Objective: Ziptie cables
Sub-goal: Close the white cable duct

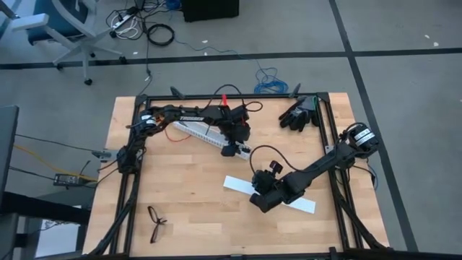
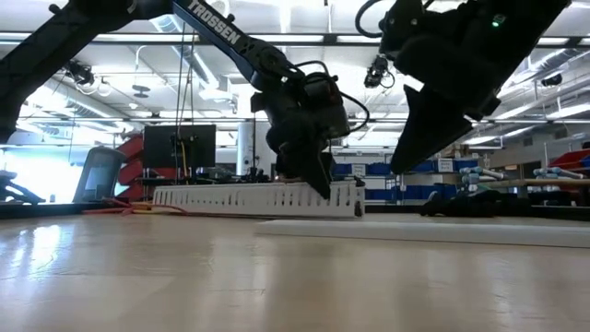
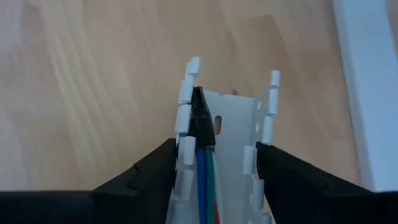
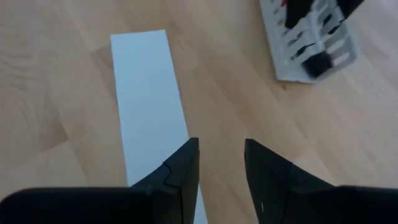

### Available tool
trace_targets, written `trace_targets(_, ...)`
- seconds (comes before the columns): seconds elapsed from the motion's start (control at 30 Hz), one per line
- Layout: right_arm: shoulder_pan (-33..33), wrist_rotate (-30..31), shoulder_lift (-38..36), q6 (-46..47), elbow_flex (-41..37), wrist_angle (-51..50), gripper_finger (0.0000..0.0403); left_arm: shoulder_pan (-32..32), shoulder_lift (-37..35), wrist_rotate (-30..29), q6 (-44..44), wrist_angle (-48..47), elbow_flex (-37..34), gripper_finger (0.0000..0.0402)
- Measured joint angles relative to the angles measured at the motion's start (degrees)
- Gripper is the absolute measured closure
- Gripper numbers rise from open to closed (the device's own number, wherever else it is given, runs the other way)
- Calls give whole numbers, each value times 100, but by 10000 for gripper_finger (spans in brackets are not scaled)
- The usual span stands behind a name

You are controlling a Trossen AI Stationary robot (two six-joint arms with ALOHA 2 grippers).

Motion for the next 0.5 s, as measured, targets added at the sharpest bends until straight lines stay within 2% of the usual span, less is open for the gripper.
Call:
trace_targets(0.2,39,125,0,1,-108,90,288,-4,-473,20,-152,437,-807,183)
trace_targets(0.33,41,114,0,40,-169,75,288,15,-1239,-60,-522,1379,-1902,183)
trace_targets(0.5,-34,113,0,-140,-167,195,288,18,-2299,-442,-1027,2898,-3570,183)
